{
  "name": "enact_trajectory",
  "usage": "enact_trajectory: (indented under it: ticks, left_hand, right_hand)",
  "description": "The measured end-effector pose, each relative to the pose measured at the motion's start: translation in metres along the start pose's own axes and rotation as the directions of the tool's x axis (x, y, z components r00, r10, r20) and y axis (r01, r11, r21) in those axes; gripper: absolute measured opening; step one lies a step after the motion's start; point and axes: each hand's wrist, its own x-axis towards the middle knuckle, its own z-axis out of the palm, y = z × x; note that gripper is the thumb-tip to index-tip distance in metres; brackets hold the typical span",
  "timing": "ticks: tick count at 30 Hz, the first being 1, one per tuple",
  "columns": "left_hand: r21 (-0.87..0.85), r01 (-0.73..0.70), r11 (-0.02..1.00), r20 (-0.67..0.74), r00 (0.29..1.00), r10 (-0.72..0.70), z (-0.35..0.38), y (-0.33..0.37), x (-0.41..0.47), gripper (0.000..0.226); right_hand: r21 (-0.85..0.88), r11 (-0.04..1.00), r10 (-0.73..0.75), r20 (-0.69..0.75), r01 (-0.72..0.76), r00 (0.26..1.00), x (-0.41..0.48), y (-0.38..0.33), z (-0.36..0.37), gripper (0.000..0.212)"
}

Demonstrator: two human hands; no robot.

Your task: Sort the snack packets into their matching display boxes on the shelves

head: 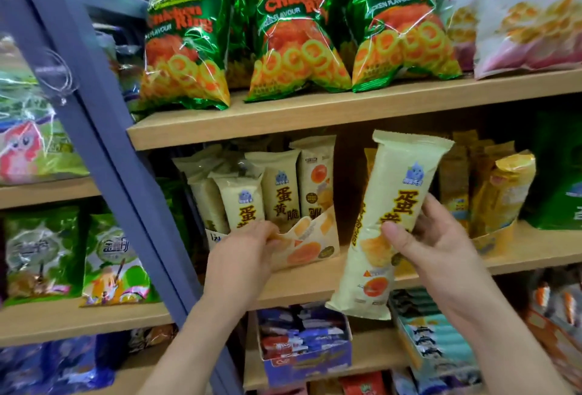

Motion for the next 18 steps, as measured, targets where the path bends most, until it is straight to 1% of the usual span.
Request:
enact_trajectory:
  ticks: [1, 3, 5, 7, 9, 12, 14, 15, 16, 17, 18]
  left_hand:
    - [-0.043, -0.025, 0.999, -0.001, 1.000, 0.025, -0.002, -0.003, -0.003, 0.010]
    - [-0.096, -0.049, 0.994, -0.016, 0.999, 0.048, -0.008, -0.009, -0.015, 0.015]
    - [-0.109, -0.049, 0.993, -0.020, 0.999, 0.047, -0.016, -0.012, -0.028, 0.021]
    - [-0.111, -0.050, 0.993, 0.002, 0.999, 0.050, -0.024, -0.015, -0.039, 0.028]
    - [-0.137, -0.062, 0.989, 0.045, 0.997, 0.069, -0.033, -0.015, -0.048, 0.032]
    - [-0.163, -0.047, 0.985, 0.133, 0.989, 0.069, -0.048, -0.014, -0.055, 0.026]
    - [-0.126, -0.030, 0.992, 0.149, 0.988, 0.049, -0.057, -0.009, -0.055, 0.018]
    - [-0.117, -0.036, 0.992, 0.106, 0.993, 0.049, -0.063, -0.003, -0.054, 0.010]
    - [-0.135, -0.060, 0.989, 0.017, 0.998, 0.062, -0.070, 0.007, -0.052, 0.007]
    - [-0.146, -0.099, 0.984, -0.093, 0.992, 0.085, -0.079, 0.021, -0.047, 0.012]
    - [-0.122, -0.142, 0.982, -0.190, 0.975, 0.117, -0.085, 0.036, -0.040, 0.019]
  right_hand:
    - [-0.006, 1.000, 0.016, 0.013, -0.016, 1.000, 0.000, -0.001, 0.000, 0.046]
    - [-0.003, 0.999, 0.045, 0.026, -0.045, 0.999, 0.000, -0.002, 0.000, 0.040]
    - [0.003, 0.997, 0.071, 0.030, -0.071, 0.997, 0.000, 0.000, -0.002, 0.033]
    - [0.016, 0.995, 0.096, 0.026, -0.096, 0.995, 0.000, 0.001, -0.003, 0.026]
    - [0.013, 0.994, 0.108, 0.005, -0.108, 0.994, -0.001, 0.002, -0.004, 0.026]
    - [0.025, 0.994, 0.105, -0.026, -0.105, 0.994, -0.004, -0.001, -0.007, 0.026]
    - [0.029, 0.996, 0.087, -0.021, -0.086, 0.996, -0.004, -0.002, -0.013, 0.031]
    - [0.035, 0.996, 0.083, -0.021, -0.083, 0.996, -0.004, -0.002, -0.017, 0.033]
    - [0.046, 0.996, 0.083, -0.018, -0.082, 0.996, -0.004, -0.004, -0.021, 0.035]
    - [0.063, 0.995, 0.073, -0.008, -0.073, 0.997, -0.003, -0.005, -0.025, 0.037]
    - [0.084, 0.995, 0.053, 0.018, -0.054, 0.998, -0.002, -0.011, -0.026, 0.044]
